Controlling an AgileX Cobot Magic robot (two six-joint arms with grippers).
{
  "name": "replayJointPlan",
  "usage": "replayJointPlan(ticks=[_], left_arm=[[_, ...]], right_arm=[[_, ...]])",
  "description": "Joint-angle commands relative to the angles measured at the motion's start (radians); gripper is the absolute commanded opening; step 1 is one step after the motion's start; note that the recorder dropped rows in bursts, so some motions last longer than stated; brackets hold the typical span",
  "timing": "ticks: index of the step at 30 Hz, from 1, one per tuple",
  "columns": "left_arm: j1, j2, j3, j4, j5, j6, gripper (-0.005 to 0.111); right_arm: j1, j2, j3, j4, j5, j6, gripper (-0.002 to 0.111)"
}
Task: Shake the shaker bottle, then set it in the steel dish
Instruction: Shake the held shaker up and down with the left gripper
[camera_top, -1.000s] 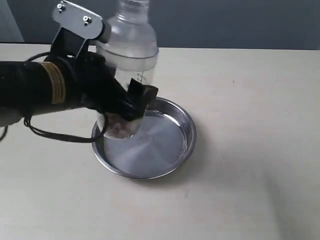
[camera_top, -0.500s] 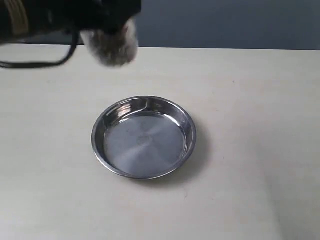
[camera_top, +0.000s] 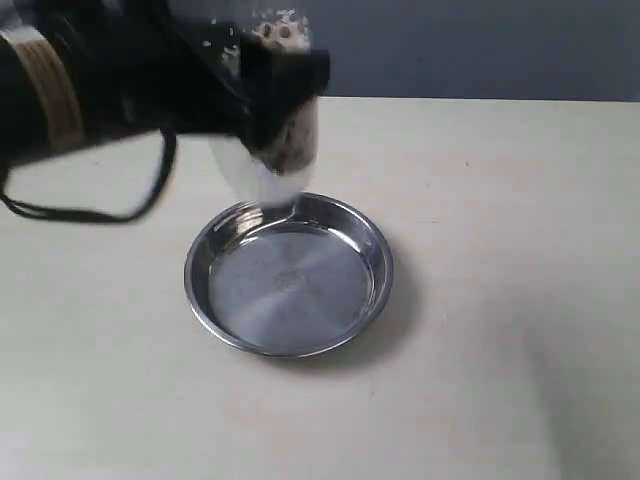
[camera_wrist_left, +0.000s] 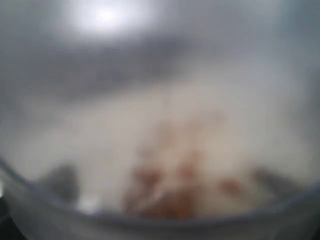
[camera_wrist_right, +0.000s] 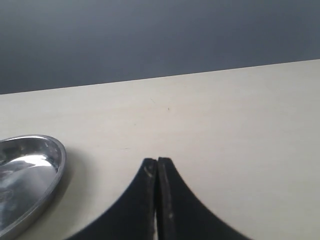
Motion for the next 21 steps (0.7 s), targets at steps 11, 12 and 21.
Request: replayJointPlan(ticks=[11, 12, 21], left_arm=[[-0.037, 0.027, 0.01, 0.004, -0.123, -0.015, 0.0], [-0.038, -0.014, -0.026, 0.021, -0.145, -0.013, 0.0], [-0.03, -0.023, -0.019, 0.02, -0.054, -0.018, 0.0]], right_arm=[[0.003, 0.004, 0.001, -0.005, -0.013, -0.004, -0.001], [0.003, 0.004, 0.001, -0.005, -0.013, -0.004, -0.001], [0.003, 0.004, 0.001, -0.005, -0.016, -0.004, -0.001]])
